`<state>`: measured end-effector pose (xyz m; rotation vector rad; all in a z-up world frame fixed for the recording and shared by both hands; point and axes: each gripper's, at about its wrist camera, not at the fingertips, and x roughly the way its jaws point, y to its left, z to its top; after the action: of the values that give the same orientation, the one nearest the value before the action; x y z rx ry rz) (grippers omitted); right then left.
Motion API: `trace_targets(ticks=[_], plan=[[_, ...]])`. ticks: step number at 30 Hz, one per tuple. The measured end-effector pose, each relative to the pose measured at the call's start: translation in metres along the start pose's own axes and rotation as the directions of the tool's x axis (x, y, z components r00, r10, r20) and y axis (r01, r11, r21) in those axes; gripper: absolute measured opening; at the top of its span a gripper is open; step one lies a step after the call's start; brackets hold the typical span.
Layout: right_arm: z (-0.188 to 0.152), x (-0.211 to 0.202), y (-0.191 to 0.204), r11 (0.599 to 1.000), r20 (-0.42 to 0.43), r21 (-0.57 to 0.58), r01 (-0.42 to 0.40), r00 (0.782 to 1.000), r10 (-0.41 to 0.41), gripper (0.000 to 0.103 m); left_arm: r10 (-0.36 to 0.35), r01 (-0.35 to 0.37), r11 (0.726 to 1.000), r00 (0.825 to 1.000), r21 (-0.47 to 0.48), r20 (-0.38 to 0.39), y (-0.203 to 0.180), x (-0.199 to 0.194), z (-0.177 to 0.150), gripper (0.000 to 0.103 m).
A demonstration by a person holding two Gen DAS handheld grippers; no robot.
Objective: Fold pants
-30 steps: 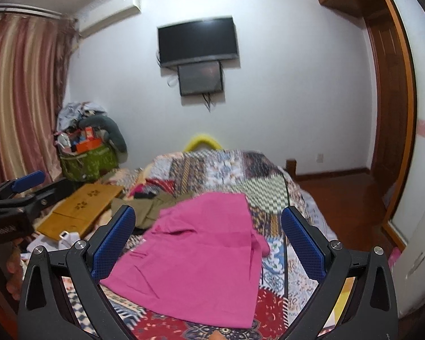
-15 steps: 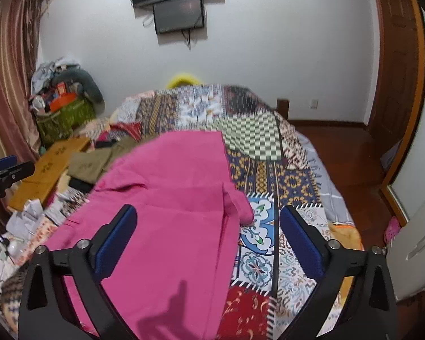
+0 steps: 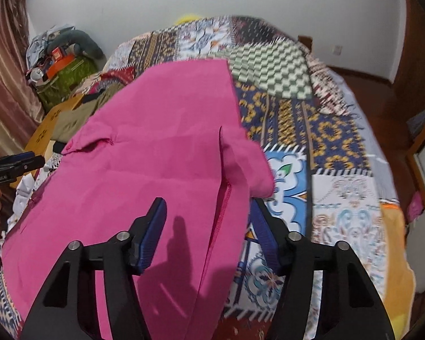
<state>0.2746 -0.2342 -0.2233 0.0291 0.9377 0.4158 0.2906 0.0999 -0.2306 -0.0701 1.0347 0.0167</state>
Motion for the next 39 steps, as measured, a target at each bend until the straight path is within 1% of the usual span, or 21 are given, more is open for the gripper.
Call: trace_targets(ticks=[2,4,5,6,7,8,9,11,12,13,14,15,16,18,20,25,27,30,33,35,39], plan=[[0.002,0.008,-0.001,1.000,-0.017,-0.001,-0.015,1.000,0.015,0.051,-0.053,0.052,0.998,0.998,-0.018,-0.041,0.000,0.010,0.004,0.071],[0.005,0.015,-0.002,0.999,-0.030,0.001,-0.033,0.999,0.033,0.048,-0.120,0.116,0.992,0.989,-0.059,-0.084,0.004,0.021,0.006,0.070],[0.007,0.019,-0.003,0.999,-0.038,0.004,-0.043,0.998,0.043,0.046,-0.142,0.135,0.988,0.984,-0.074,-0.103,0.005,0.026,0.006,0.066],[0.009,0.022,-0.003,0.999,-0.045,0.004,-0.049,0.998,0.049,0.040,-0.156,0.146,0.986,0.980,-0.086,-0.120,0.004,0.030,0.006,0.063],[0.012,0.027,-0.003,0.999,-0.053,0.000,-0.050,0.997,0.049,0.033,-0.170,0.158,0.983,0.976,-0.094,-0.139,0.004,0.034,0.006,0.057],[0.014,0.032,-0.003,0.999,-0.067,-0.006,-0.041,0.997,0.041,0.032,-0.180,0.166,0.981,0.971,-0.098,-0.154,0.003,0.038,0.005,0.052],[0.015,0.035,-0.003,0.999,-0.076,-0.009,-0.038,0.996,0.037,0.029,-0.183,0.168,0.981,0.970,-0.099,-0.163,0.002,0.041,0.004,0.050],[0.016,0.041,-0.005,0.999,-0.090,-0.008,-0.054,0.994,0.053,0.023,-0.188,0.175,0.980,0.969,-0.094,-0.161,0.000,0.043,0.003,0.039],[0.016,0.043,-0.006,0.998,-0.096,-0.007,-0.064,0.993,0.063,0.022,-0.180,0.167,0.982,0.971,-0.090,-0.159,-0.001,0.042,0.003,0.037],[0.015,0.044,-0.006,0.997,-0.100,-0.006,-0.072,0.992,0.071,0.019,-0.177,0.165,0.983,0.971,-0.087,-0.158,-0.003,0.041,0.003,0.028],[0.014,0.045,-0.006,0.997,-0.102,-0.007,-0.081,0.992,0.080,0.017,-0.193,0.181,0.980,0.968,-0.087,-0.160,-0.003,0.041,0.003,0.014],[0.013,0.046,-0.005,0.996,-0.102,-0.008,-0.091,0.991,0.089,0.012,-0.201,0.188,0.978,0.965,-0.090,-0.168,-0.005,0.041,0.002,0.014],[0.012,0.046,-0.005,0.995,-0.101,-0.010,-0.101,0.990,0.099,0.009,-0.191,0.179,0.980,0.967,-0.084,-0.168,-0.004,0.042,0.003,0.014],[0.012,0.046,-0.005,0.995,-0.100,-0.019,-0.100,0.990,0.097,0.007,-0.177,0.166,0.983,0.970,-0.075,-0.166,-0.005,0.041,0.002,0.012],[0.010,0.045,-0.002,0.996,-0.092,-0.037,-0.087,0.992,0.084,0.006,-0.168,0.156,0.984,0.972,-0.084,-0.167,-0.003,0.039,0.000,0.009],[0.007,0.039,0.001,0.993,-0.077,-0.108,-0.042,0.996,0.034,0.004,-0.152,0.140,0.986,0.975,-0.088,-0.162,0.002,0.027,-0.013,0.005],[0.002,0.035,0.000,0.994,-0.083,-0.097,-0.049,0.996,0.041,0.004,-0.151,0.137,0.986,0.975,-0.094,-0.161,0.006,0.022,-0.018,0.002],[-0.005,0.028,0.002,0.993,-0.083,-0.110,-0.047,0.996,0.038,0.004,-0.123,0.108,0.990,0.977,-0.093,-0.175,0.009,0.018,-0.026,0.000],[-0.008,0.024,0.002,0.993,-0.086,-0.110,-0.038,0.996,0.028,0.004,-0.132,0.114,0.988,0.975,-0.107,-0.181,0.012,0.016,-0.033,0.000],[-0.010,0.023,-0.001,0.994,-0.087,-0.100,-0.035,0.996,0.026,0.003,-0.124,0.107,0.989,0.976,-0.101,-0.181,0.012,0.013,-0.036,0.000],[-0.013,0.024,-0.005,0.997,-0.087,-0.081,-0.019,0.996,0.012,0.003,-0.085,0.079,0.996,0.980,-0.039,-0.178,0.005,0.011,-0.037,0.000]])
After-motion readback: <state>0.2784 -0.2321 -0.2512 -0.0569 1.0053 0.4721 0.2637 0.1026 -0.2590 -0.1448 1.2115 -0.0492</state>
